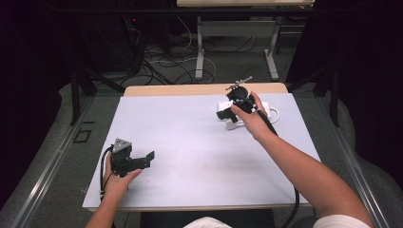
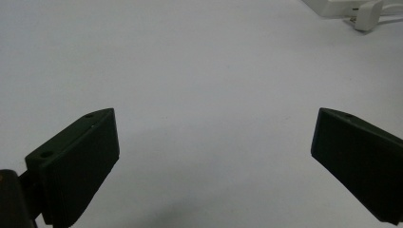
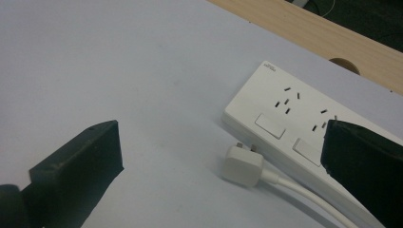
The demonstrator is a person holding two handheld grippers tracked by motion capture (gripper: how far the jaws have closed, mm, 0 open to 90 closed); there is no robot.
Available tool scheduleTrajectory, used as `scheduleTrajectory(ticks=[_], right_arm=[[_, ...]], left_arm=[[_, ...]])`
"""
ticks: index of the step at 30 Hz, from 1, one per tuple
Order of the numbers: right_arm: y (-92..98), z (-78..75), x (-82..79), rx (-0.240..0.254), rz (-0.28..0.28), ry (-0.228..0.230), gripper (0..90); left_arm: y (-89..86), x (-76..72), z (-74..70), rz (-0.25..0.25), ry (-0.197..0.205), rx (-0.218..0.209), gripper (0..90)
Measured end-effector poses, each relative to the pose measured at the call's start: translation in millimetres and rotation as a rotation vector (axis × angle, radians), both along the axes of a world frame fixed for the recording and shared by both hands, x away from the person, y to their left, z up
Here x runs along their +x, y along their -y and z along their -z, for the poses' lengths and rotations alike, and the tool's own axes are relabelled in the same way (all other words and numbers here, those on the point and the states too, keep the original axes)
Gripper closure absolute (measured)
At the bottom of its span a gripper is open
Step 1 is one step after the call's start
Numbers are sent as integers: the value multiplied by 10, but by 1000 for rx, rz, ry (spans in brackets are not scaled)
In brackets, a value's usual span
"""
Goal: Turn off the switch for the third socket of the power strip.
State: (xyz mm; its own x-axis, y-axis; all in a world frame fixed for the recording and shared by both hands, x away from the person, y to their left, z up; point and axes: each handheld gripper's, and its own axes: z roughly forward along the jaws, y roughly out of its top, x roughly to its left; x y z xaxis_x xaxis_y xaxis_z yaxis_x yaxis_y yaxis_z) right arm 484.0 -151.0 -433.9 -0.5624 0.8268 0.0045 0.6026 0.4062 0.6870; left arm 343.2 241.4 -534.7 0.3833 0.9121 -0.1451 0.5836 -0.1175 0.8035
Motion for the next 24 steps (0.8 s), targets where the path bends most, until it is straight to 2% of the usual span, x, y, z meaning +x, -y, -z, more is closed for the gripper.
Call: scheduleTrajectory(ticks=[3, 7, 10, 13, 14, 20, 24], right_arm=[[64, -44, -107, 17, -1, 6, 0], [165, -91, -250, 7, -14, 50, 0], [232, -118, -361, 17, -14, 67, 0], [296, -131, -468, 36, -15, 67, 0], [320, -130, -502, 40, -17, 71, 0], [471, -103, -715, 57, -14, 95, 0], [572, -26, -840, 76, -11, 90, 0]], left_arm=[[-7, -5, -1, -3, 0, -2, 19], [-8, -11, -4, -4, -2, -3, 19], [3, -10, 0, -6, 9, -3, 19], [14, -9, 4, -9, 15, -5, 19], [7, -14, -8, -1, -1, 2, 19], [8, -17, -5, -3, 0, -2, 19], [10, -21, -8, -4, 2, -1, 19]])
